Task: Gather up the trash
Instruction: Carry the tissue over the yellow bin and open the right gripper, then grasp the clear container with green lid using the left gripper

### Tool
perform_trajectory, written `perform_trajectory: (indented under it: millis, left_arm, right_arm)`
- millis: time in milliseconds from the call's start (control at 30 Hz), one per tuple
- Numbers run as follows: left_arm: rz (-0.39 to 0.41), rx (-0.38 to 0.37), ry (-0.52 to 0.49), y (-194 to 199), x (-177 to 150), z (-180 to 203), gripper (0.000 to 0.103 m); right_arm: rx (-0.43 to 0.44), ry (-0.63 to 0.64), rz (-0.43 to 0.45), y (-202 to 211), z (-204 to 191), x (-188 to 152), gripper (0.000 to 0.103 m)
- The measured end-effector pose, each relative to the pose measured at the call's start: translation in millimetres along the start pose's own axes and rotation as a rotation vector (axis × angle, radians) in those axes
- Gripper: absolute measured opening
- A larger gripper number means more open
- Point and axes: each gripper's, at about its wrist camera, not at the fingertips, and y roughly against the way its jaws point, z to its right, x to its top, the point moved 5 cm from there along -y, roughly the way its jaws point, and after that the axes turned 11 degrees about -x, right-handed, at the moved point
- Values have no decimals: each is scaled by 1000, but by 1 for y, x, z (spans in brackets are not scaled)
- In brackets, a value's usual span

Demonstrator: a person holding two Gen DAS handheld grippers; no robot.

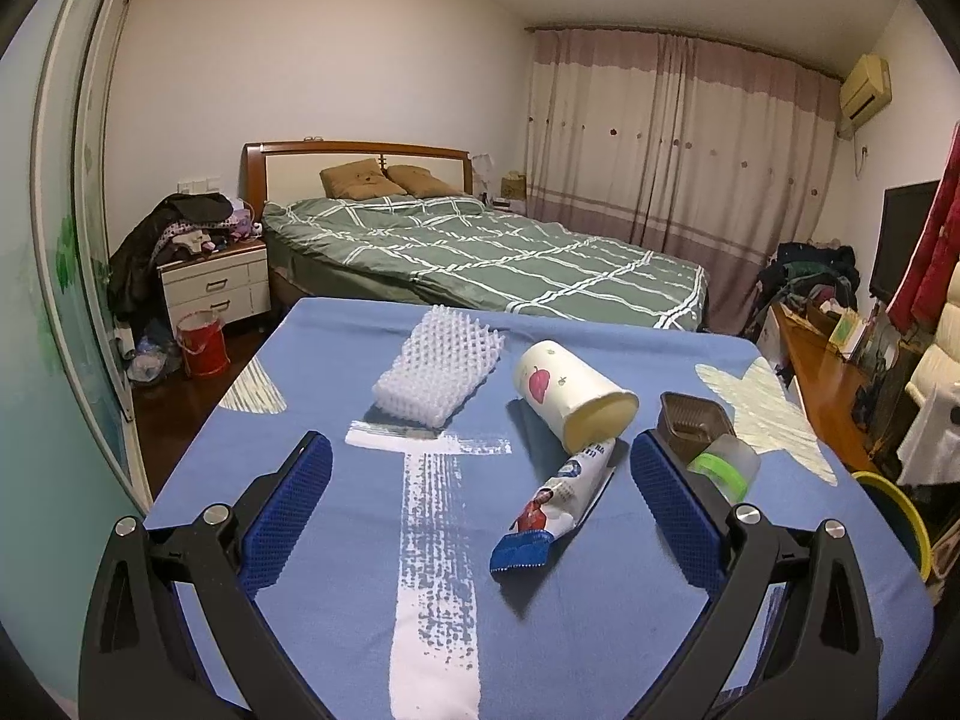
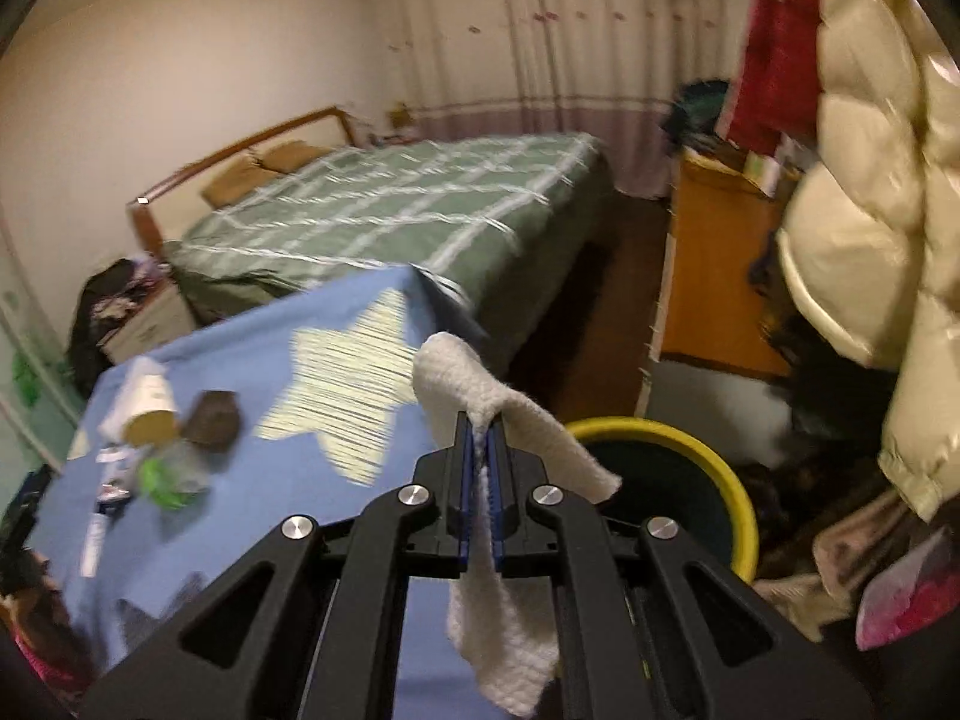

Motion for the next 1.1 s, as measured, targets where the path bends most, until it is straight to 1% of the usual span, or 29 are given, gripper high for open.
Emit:
perform_trajectory:
  millis: [100, 133, 167, 200, 233, 300, 367, 433, 467, 500, 533, 567, 667, 733, 767, 833, 900, 967, 1000, 1033, 1100]
  left_arm:
    - [-12, -1, -7, -3, -1, 1, 98]
    - [-16, 0, -10, -4, -1, 2, 98]
    - [-20, -1, -15, -5, -2, 3, 98]
    - [-22, 0, -18, -6, -2, 3, 98]
    - [-22, 0, -22, -6, -3, 4, 98]
    - [-24, -2, -29, -7, -3, 5, 98]
    - [-29, -7, -35, -7, -4, 7, 98]
    - [-31, -12, -42, -8, -4, 10, 98]
    - [-32, -16, -49, -8, -4, 12, 98]
    - [-34, -20, -54, -9, -5, 13, 98]
    - [-39, -27, -61, -10, -5, 15, 98]
    - [-45, -35, -66, -12, -6, 17, 98]
    - [-85, -99, -88, -19, -10, 28, 98]
    - [-127, -142, -110, -25, -15, 41, 98]
    - [-152, -169, -128, -28, -17, 49, 98]
    - [-198, -208, -167, -35, -21, 63, 98]
    - [-244, -239, -216, -43, -24, 78, 98]
    - [-292, -273, -251, -55, -25, 93, 98]
    - [-318, -289, -263, -63, -25, 100, 98]
    - [-348, -313, -275, -72, -25, 108, 98]
    - [-383, -339, -290, -85, -25, 120, 98]
  right_arm:
    - [-62, 3, -46, -21, 17, -9, 8]
    - [-82, 5, -54, -26, 22, -11, 14]
    - [-124, 0, -62, -33, 30, -14, 18]
    - [-150, -1, -67, -35, 33, -16, 27]
    - [-179, -2, -69, -37, 36, -19, 32]
    - [-191, -11, -64, -38, 37, -23, 35]
    - [-175, -20, -65, -38, 37, -27, 35]
    - [-129, -40, -65, -39, 31, -27, 35]
    - [-95, -47, -62, -39, 25, -26, 36]
    - [-62, -44, -50, -39, 12, -22, 39]
    - [-51, -39, -41, -38, 6, -20, 42]
    - [-34, -29, -29, -38, -5, -18, 43]
    - [46, -12, -8, -42, -41, -7, 43]
    - [86, -7, 13, -48, -64, 2, 45]
    - [95, -9, 20, -50, -72, 6, 46]
    - [92, -32, 49, -62, -83, 13, 53]
    - [79, -74, 72, -70, -85, 11, 53]
    - [77, -104, 53, -83, -84, 6, 54]
    - [90, -108, 16, -90, -83, 1, 54]
    - [102, -114, 0, -92, -83, -1, 54]
    - [97, -107, 14, -90, -83, 0, 54]
